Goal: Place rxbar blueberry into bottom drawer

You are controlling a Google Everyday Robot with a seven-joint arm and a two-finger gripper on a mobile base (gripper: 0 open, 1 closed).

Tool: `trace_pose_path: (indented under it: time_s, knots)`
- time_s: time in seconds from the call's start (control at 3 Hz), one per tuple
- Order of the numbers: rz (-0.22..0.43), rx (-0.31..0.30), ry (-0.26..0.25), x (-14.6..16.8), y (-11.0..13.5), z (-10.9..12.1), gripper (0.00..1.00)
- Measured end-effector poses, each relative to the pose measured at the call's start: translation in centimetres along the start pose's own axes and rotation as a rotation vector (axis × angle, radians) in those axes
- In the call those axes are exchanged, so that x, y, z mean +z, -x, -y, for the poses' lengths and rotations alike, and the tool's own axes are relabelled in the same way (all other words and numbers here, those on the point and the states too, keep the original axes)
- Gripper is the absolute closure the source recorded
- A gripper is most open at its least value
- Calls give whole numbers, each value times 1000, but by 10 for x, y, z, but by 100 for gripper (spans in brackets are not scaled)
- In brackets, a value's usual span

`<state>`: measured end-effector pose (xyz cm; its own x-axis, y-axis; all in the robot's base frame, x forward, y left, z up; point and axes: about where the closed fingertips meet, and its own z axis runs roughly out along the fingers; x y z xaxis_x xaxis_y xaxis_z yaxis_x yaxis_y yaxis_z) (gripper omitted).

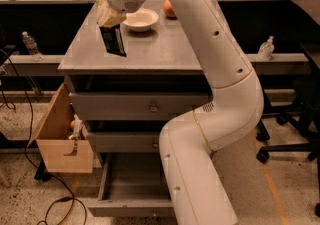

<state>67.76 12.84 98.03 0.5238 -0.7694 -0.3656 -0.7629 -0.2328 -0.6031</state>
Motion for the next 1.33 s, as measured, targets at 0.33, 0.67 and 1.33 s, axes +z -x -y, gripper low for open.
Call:
trace_pose_path:
  time_s: [0.33, 0.67, 1.33]
  knots:
    - [24, -11, 43, 0, 12, -10, 100]
    - [57, -28, 92, 4, 25, -17, 100]
    - [128, -51, 196, 23, 47, -31, 100]
